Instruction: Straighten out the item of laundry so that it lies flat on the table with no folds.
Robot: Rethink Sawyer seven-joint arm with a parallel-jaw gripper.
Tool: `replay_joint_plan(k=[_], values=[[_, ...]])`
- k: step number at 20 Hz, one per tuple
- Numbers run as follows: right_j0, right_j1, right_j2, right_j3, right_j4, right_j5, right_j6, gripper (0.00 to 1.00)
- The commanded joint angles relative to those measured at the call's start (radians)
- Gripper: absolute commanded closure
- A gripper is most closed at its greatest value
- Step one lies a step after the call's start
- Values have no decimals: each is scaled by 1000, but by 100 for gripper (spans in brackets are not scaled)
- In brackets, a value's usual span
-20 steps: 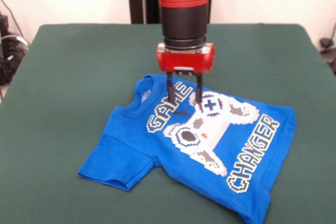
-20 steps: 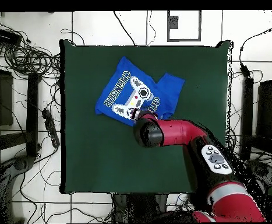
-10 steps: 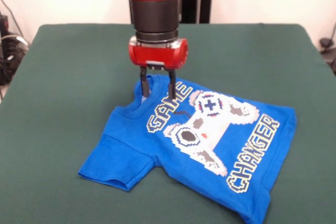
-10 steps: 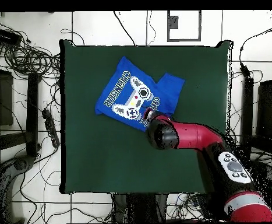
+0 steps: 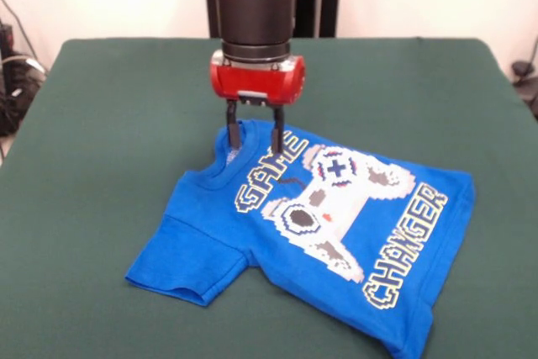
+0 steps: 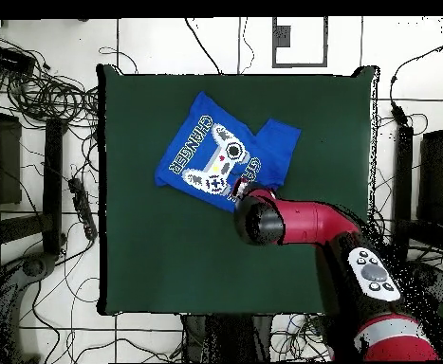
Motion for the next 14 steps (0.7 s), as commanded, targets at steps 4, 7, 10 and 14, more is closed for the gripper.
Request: replay_joint_plan(k=[4, 7, 10, 14], values=[[59, 35, -3, 97, 55, 70, 128, 0], [55, 44, -1, 97, 51, 58, 123, 0], [52, 61, -6, 94, 36, 31, 117, 0], [35, 85, 0, 83, 27, 14, 102, 0]])
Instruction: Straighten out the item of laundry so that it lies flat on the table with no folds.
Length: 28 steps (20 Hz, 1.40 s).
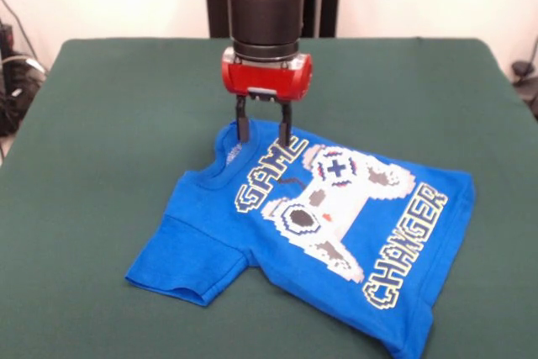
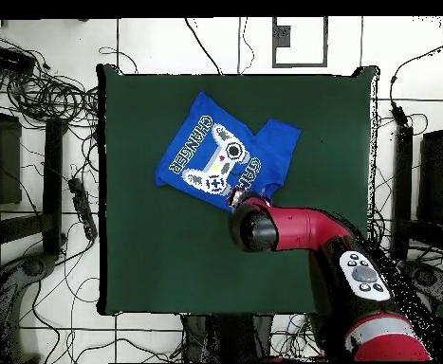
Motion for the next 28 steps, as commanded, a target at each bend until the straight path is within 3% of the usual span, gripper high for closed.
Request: replay_joint_plan(k=[1, 14, 24, 25, 28], values=[[14, 76, 25, 53, 23, 12, 101, 0], [9, 229, 17, -25, 12, -82, 102, 0], [17, 242, 2, -35, 17, -105, 112, 0], [17, 241, 2, -35, 16, -105, 111, 100], [17, 237, 3, -40, 11, -91, 98, 100]])
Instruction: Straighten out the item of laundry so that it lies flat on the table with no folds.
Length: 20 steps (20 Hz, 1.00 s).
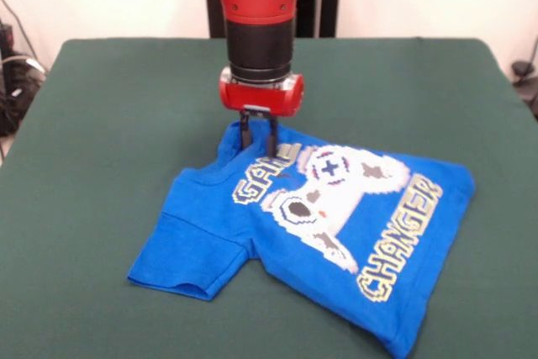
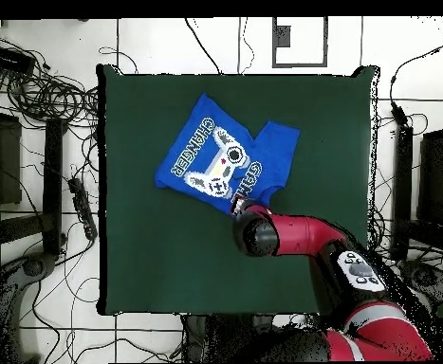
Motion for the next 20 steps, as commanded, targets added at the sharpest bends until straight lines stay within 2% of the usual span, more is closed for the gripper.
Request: replay_joint_plan(k=[1, 7, 13, 20], values=[[30, 142, 35, -33, 11, -31, 94, 100], [54, 113, 22, -83, 9, 40, 58, 100], [60, 104, 77, -193, 33, 144, 3, 100], [127, 62, 72, -253, 78, 230, 65, 100]])
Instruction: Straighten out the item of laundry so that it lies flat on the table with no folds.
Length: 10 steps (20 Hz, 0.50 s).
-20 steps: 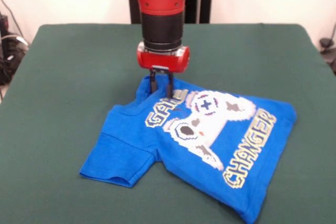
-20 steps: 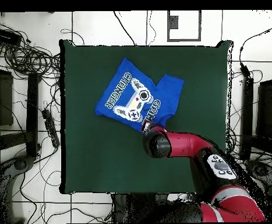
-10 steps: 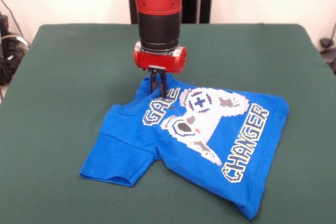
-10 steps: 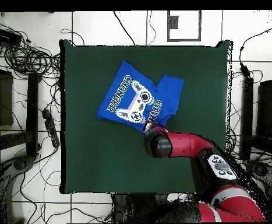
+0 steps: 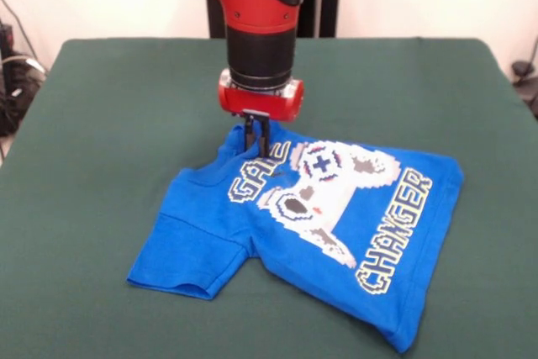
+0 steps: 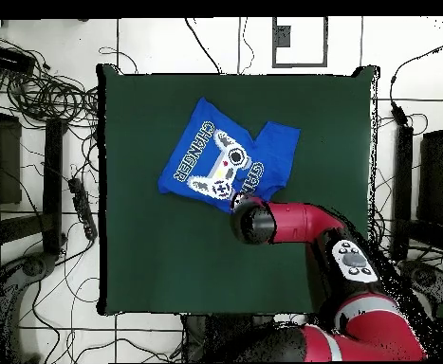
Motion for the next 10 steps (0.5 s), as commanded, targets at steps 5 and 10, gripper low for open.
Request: replay_joint_plan(k=[5, 10], values=[[81, 64, 118, -231, 98, 171, 40, 100], [60, 66, 141, -237, 103, 214, 1, 100]])
